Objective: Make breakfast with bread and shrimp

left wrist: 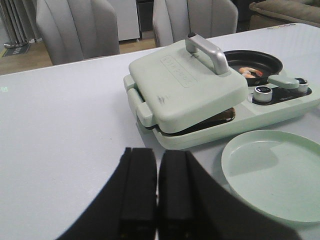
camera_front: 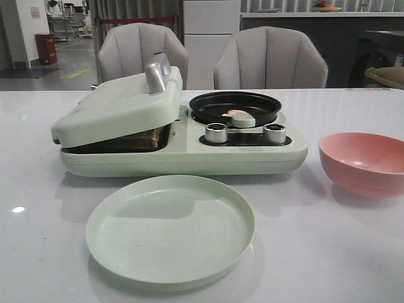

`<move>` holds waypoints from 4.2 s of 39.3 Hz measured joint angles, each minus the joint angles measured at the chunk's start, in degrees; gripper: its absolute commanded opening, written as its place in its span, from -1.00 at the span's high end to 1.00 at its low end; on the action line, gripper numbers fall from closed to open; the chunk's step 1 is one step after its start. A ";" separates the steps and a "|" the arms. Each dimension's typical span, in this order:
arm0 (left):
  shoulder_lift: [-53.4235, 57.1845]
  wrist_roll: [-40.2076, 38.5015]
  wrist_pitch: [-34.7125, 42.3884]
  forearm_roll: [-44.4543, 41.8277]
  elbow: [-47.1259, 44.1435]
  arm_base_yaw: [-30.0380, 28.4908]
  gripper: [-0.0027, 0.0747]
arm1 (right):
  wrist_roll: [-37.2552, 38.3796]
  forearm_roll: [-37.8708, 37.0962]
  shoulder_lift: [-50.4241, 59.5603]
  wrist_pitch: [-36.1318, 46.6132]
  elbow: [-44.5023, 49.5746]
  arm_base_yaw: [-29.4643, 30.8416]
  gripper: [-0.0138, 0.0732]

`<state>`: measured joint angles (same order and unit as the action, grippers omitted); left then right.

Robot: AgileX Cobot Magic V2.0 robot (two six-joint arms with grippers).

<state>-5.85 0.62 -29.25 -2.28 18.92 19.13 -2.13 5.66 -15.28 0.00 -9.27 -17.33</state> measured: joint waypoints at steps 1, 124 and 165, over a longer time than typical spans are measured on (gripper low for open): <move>0.00 0.00 0.00 0.00 0.00 0.00 0.64 | 0.00 0.00 0.00 0.00 0.00 0.00 0.26; 6.15 0.00 23.98 0.92 -19.19 -16.19 0.64 | 0.00 -1.99 1.62 1.01 3.93 1.48 0.26; 6.15 0.00 23.87 0.92 -19.19 -16.19 0.64 | 4.71 -4.73 15.85 -2.65 10.88 10.56 0.26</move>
<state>0.29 0.62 -5.38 -1.36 -0.28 2.94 2.58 0.93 0.57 -2.65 1.60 -6.78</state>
